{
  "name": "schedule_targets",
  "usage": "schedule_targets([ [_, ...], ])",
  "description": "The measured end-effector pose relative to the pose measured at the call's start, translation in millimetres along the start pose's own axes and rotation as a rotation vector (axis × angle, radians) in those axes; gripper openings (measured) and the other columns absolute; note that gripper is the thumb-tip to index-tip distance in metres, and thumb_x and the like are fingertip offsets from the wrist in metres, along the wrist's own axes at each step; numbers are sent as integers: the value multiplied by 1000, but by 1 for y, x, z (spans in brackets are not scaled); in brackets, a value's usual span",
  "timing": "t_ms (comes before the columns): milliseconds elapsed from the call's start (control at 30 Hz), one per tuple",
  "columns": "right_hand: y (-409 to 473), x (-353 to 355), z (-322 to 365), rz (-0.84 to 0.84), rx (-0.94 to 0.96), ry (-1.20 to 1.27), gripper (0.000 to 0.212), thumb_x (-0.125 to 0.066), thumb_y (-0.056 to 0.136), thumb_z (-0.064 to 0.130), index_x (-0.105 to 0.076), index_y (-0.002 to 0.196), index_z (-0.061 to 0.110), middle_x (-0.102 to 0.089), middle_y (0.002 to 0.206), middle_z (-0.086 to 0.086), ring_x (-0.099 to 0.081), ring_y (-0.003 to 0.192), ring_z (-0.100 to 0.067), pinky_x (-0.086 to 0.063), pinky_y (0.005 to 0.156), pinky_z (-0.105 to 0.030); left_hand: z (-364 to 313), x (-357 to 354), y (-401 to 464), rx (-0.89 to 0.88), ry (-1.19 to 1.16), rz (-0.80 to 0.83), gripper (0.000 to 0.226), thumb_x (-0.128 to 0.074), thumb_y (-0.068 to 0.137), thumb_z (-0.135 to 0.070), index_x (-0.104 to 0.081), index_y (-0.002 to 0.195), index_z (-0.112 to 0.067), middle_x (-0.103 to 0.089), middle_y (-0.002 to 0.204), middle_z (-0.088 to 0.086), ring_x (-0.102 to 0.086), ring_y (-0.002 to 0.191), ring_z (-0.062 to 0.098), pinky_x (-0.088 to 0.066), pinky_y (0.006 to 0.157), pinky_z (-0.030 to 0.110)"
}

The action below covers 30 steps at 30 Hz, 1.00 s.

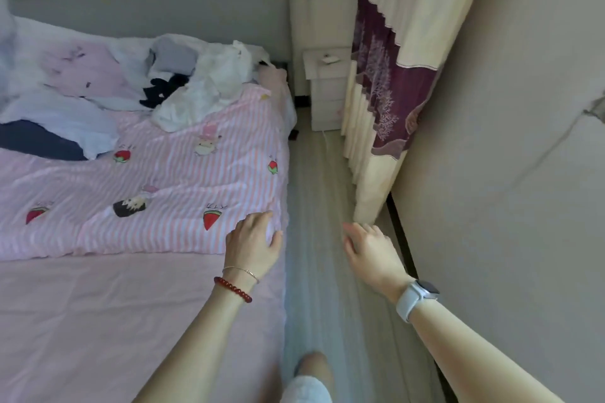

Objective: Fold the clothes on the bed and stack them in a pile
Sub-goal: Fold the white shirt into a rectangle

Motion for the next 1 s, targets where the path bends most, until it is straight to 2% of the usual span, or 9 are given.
schedule_targets([
  [300, 277, -26, 80, 156, 186, -5, 32, -37, 96, 22, -51, 125, 16, -57, 119, -8, -49, 112, -29, -38, 84, -31, 102, 36, 219, 252, -78, -89, 43, -50, 93, -28, -46, 135, -14, -47, 137, 6, -44, 124, 26, -38, 97, 38],
  [500, 436, -38, 144, 269, 262, 104, 39, -37, 98, 25, -43, 136, 20, -51, 134, -1, -45, 124, -19, -41, 99, -31, 165, 69, 353, 375, -98, -92, 43, -50, 94, -28, -46, 134, -12, -48, 135, 8, -46, 123, 27, -44, 93, 40],
  [600, 513, -55, 164, 327, 329, 86, 39, -37, 99, 24, -40, 138, 19, -50, 133, -1, -45, 123, -18, -41, 99, -34, 201, 72, 417, 449, -110, -82, 43, -49, 94, -28, -45, 135, -14, -46, 136, 8, -44, 125, 26, -41, 97, 39],
  [867, 725, -129, 221, 491, 501, 81, 40, -39, 98, 22, -39, 137, 17, -45, 135, -3, -42, 125, -23, -39, 99, -39, 294, 38, 587, 628, -63, 17, 50, -48, 94, -30, -36, 140, -15, -36, 142, 9, -37, 128, 27, -36, 104, 39],
  [1000, 816, -176, 235, 539, 520, 33, 43, -39, 96, 22, -36, 139, 16, -40, 138, -3, -40, 124, -22, -38, 98, -33, 334, -1, 666, 734, 24, 120, 62, -47, 93, -37, -19, 146, -25, -13, 154, 5, -16, 139, 27, -36, 106, 41],
])
Point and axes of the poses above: each hand's wrist, its own y-axis towards the middle knuckle, its own x-axis out of the back of the hand, z = x × y, the point moved 4 cm from there along y, towards the middle knuckle
